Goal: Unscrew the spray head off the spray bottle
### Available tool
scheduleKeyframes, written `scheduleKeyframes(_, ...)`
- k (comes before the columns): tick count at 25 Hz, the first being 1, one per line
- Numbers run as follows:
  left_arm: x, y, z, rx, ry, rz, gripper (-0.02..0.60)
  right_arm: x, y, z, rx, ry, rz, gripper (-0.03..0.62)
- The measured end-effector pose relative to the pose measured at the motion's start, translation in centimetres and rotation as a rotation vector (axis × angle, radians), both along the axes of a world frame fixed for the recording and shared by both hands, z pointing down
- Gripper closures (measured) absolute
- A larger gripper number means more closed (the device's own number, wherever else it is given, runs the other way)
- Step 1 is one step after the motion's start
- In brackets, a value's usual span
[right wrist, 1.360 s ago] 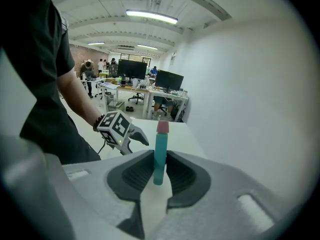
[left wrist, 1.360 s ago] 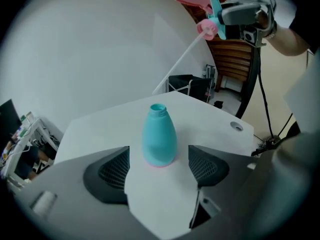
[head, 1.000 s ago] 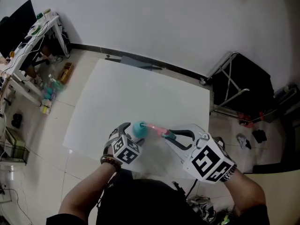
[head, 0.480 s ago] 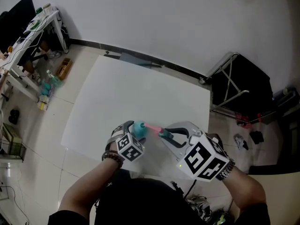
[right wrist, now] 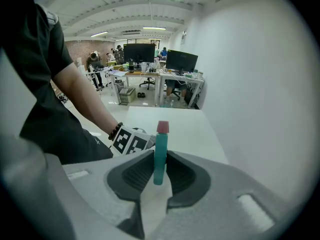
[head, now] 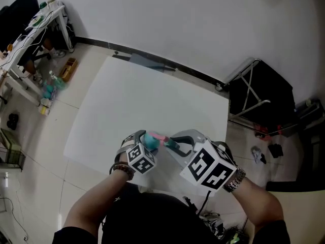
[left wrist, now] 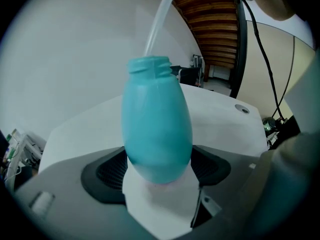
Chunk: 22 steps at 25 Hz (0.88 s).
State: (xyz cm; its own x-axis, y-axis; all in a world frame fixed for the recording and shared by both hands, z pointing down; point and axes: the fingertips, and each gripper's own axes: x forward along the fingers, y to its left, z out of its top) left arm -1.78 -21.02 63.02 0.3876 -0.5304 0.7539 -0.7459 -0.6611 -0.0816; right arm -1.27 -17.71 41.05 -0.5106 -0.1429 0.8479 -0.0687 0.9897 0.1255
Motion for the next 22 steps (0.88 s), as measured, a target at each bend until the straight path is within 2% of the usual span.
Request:
scheduleKeyframes(14,0.3,0.0,-0.6,0.023,0.018,0.02,0.17,-0.4,-1.6,3.3,-0.062,0.015,0.041,0.525)
scheduleKeyframes(22,0.3,0.7,-1.2,0.028,-0.052,0.067,0.173,0.2,-2.1,4.3,-0.115,-0.025,0.094,0.525)
